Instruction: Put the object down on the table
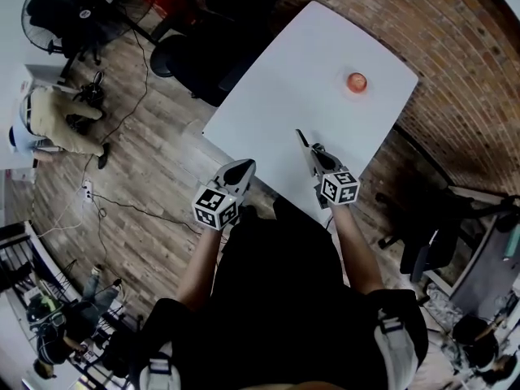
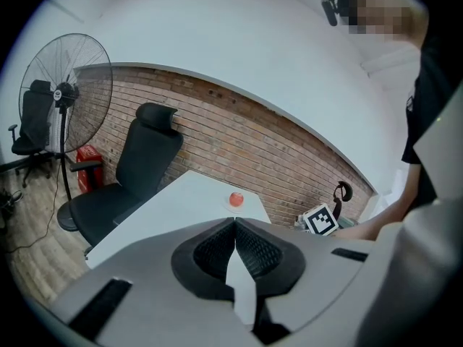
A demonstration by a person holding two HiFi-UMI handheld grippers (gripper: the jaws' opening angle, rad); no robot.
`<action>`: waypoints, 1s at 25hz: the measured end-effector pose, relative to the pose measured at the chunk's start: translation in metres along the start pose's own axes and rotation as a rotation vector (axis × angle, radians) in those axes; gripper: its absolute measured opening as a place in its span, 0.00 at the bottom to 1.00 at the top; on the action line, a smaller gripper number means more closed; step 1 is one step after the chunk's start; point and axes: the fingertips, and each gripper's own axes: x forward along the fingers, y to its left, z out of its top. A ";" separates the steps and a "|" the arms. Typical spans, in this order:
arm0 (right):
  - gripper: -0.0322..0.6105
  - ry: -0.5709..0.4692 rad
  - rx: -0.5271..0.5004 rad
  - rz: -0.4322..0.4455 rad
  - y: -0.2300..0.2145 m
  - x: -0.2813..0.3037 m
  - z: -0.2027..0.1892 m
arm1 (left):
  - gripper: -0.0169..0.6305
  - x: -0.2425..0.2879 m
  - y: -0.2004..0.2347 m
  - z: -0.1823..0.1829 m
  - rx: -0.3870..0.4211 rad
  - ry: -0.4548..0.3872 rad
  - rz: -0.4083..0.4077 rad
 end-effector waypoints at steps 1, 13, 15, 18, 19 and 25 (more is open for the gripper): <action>0.05 0.006 0.005 0.003 -0.002 0.001 -0.002 | 0.05 0.000 -0.001 0.000 -0.001 0.000 0.004; 0.05 0.054 -0.002 0.050 -0.016 0.020 -0.006 | 0.06 -0.003 -0.005 -0.008 -0.040 -0.004 0.071; 0.05 0.063 0.001 0.055 -0.018 0.022 -0.006 | 0.06 -0.004 -0.006 -0.008 -0.040 -0.004 0.077; 0.05 0.087 0.001 0.056 -0.020 0.026 -0.008 | 0.06 -0.005 -0.008 -0.007 -0.039 -0.007 0.084; 0.05 0.092 0.003 0.057 -0.021 0.027 -0.008 | 0.06 -0.005 -0.009 -0.006 -0.040 -0.008 0.087; 0.05 0.125 0.034 0.056 -0.030 0.035 -0.010 | 0.06 -0.006 -0.011 -0.006 -0.041 -0.009 0.104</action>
